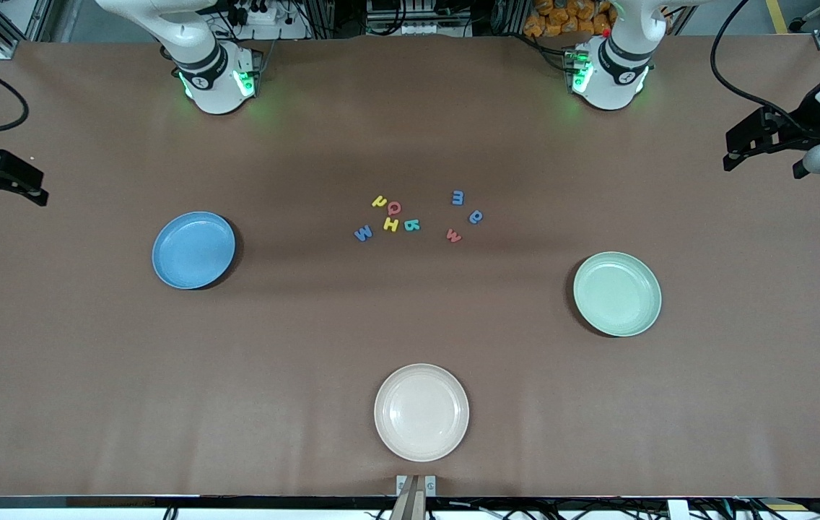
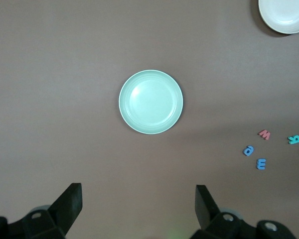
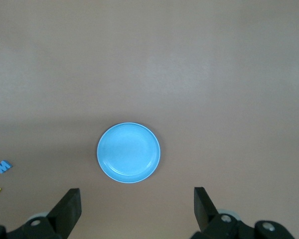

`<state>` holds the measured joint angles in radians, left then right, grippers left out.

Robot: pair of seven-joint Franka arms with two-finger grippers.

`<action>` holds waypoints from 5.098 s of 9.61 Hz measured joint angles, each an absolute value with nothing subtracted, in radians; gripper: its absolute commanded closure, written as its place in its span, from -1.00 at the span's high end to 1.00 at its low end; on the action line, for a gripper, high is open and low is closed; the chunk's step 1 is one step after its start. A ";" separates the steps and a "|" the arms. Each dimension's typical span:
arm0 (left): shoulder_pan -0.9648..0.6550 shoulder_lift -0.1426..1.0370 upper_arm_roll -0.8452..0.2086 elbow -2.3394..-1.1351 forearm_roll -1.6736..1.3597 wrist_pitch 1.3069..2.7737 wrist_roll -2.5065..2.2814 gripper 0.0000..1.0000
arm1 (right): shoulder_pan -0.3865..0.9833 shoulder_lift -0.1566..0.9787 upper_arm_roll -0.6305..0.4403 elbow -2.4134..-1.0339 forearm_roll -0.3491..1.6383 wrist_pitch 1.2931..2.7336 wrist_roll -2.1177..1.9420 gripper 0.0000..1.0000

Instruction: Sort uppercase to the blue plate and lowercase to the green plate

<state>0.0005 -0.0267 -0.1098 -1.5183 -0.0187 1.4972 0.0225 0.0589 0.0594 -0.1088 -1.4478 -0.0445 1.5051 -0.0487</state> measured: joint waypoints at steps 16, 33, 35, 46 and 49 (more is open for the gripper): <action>0.034 0.024 -0.110 -1.599 -0.019 1.584 -0.039 1.00 | 0.120 -0.050 -0.006 -1.623 -0.043 1.526 0.167 1.00; -0.069 0.296 -0.133 -1.612 0.028 1.825 -0.206 1.00 | 0.692 0.353 0.081 -2.069 -0.047 2.511 0.352 1.00; -0.069 0.302 -0.133 -1.611 0.028 1.829 -0.211 1.00 | 0.647 0.400 0.068 -2.071 -0.046 2.543 0.186 1.00; -0.063 0.326 -0.127 -1.610 0.057 1.844 -0.220 1.00 | 0.661 0.517 0.075 -2.074 -0.005 2.619 0.101 0.83; -0.054 0.328 -0.122 -1.607 0.060 1.845 -0.235 1.00 | 0.671 0.535 0.075 -2.074 -0.003 2.621 0.100 0.51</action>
